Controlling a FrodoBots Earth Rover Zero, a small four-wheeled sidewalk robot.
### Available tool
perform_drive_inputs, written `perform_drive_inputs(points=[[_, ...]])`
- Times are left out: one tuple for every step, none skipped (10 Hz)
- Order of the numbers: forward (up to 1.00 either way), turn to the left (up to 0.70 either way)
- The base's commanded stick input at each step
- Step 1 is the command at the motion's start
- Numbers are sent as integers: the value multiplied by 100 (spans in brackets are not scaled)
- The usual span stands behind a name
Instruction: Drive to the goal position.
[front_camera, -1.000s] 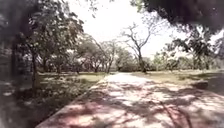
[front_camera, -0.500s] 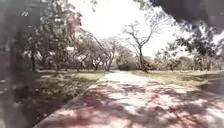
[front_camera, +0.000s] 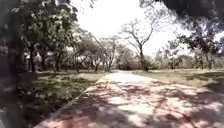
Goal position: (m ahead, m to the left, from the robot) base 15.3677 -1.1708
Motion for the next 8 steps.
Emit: perform_drive_inputs(points=[[70, 0], [70, 0], [70, 0], [70, 0], [70, 0], [70, 0], [70, 0], [70, 0]])
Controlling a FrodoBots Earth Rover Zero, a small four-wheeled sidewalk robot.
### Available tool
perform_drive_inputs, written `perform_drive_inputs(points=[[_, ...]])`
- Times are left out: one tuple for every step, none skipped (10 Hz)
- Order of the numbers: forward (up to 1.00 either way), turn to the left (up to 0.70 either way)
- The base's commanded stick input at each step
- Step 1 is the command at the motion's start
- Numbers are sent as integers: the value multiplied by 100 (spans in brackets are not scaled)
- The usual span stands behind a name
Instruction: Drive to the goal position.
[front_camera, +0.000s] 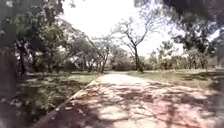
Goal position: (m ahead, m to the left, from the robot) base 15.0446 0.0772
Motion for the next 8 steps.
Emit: perform_drive_inputs(points=[[70, 0], [70, 0], [70, 0], [70, 0], [70, 0], [70, 0], [70, 0], [70, 0]])
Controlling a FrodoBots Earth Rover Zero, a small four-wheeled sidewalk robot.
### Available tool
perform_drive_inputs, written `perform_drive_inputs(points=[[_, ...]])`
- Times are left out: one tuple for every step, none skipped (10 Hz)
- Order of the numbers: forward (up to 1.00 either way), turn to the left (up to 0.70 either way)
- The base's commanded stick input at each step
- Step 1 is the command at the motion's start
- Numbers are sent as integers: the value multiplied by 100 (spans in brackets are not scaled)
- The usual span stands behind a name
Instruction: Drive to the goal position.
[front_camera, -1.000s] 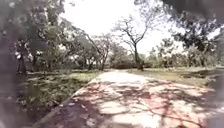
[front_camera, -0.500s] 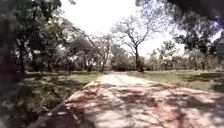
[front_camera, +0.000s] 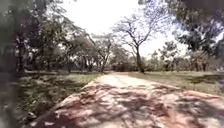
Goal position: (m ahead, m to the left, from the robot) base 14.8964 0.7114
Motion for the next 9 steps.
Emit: perform_drive_inputs(points=[[70, 0], [70, 0], [70, 0], [70, 0], [70, 0], [70, 0], [70, 0], [70, 0], [70, 0]])
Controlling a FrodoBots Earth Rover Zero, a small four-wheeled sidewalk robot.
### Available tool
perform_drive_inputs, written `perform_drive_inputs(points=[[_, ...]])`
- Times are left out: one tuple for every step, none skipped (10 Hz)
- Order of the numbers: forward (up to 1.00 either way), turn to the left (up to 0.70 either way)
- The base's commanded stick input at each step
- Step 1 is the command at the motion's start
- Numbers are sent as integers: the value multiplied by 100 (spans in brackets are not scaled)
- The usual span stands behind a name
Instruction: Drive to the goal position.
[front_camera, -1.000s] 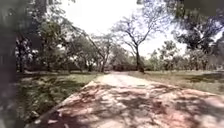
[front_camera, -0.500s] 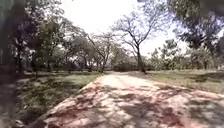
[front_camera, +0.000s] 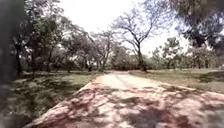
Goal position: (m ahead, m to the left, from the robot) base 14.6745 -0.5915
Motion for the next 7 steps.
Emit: perform_drive_inputs(points=[[70, 0], [70, 0], [70, 0], [70, 0], [70, 0], [70, 0], [70, 0]])
